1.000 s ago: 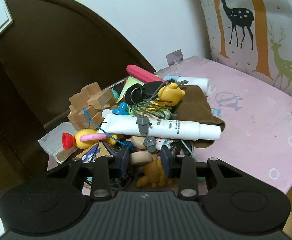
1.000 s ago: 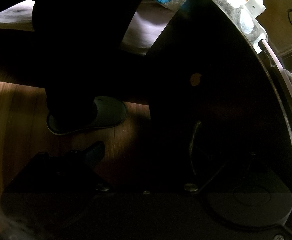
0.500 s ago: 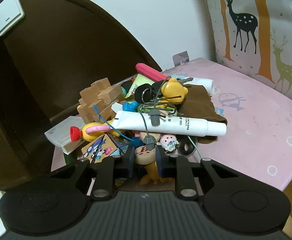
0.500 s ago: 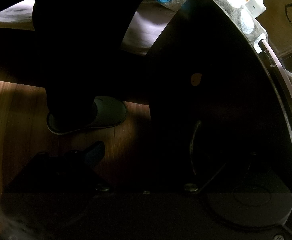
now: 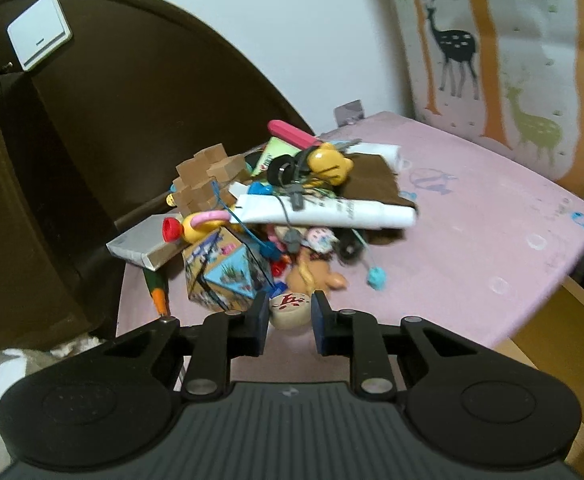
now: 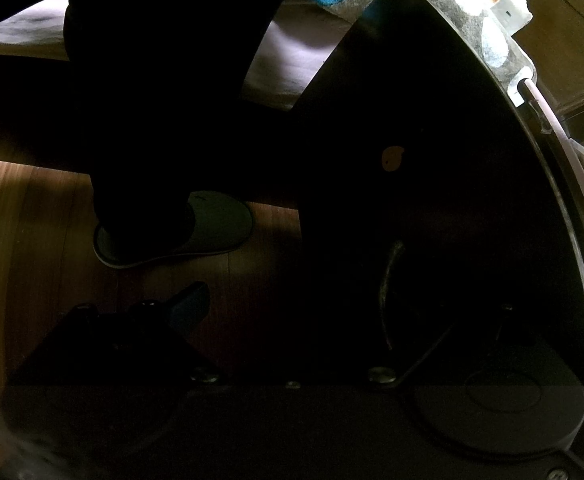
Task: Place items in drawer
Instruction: 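Lower the wooden figure into the drawer and open the left tool, then move the left tool back over the pile on the pink top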
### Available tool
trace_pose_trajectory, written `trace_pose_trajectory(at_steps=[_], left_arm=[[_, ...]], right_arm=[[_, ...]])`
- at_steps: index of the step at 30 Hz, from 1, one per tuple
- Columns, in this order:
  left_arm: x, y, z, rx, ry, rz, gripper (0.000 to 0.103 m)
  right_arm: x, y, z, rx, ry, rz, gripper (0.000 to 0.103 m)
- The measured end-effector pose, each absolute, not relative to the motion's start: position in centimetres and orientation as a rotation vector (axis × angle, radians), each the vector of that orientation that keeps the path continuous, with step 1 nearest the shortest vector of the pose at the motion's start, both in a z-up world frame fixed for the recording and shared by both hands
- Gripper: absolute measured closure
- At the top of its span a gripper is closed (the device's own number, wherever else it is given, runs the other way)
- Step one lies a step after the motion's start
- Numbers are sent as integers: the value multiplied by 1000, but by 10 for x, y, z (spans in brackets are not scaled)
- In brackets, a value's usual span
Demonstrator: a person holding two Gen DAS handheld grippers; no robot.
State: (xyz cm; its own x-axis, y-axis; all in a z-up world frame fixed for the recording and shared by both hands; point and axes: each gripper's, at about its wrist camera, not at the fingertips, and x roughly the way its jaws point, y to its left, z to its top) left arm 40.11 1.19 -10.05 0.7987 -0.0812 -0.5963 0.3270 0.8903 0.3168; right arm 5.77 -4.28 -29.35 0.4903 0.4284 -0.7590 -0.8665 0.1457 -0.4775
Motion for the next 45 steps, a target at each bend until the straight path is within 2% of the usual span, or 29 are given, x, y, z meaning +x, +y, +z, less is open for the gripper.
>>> trace_pose_trajectory(at_steps=[6,11,17,23,38,40,41,42,43,45], left_arm=[[350,0,-115,424,661,-310,82],[325,-15,-152,447,771,-391,82],[330,-36,-217,537,948,-470,82],[347,-47,-259,594,1057,-460,82],[355,-39,-271,600,1101,-362,79],[354,-39,-270,604,1100,-361,75],[354,-38,-269,603,1097,-359,68],[355,-38,-268,599,1093,-356,54],[355,-38,-266,592,1090,-354,50],[356,-37,-264,577,1086,-350,50]], right_arm=[[58,-42,-294,-1050,513,989,9],[58,-43,-293,-1049,516,987,9],[58,-44,-294,-1048,515,988,9],[58,-45,-294,-1049,511,991,9],[59,-45,-295,-1049,508,993,8],[61,-46,-296,-1053,502,1002,8],[61,-46,-296,-1054,502,1003,8],[61,-46,-296,-1054,501,1004,8],[61,-46,-296,-1055,500,1005,8],[61,-46,-296,-1056,499,1006,8]])
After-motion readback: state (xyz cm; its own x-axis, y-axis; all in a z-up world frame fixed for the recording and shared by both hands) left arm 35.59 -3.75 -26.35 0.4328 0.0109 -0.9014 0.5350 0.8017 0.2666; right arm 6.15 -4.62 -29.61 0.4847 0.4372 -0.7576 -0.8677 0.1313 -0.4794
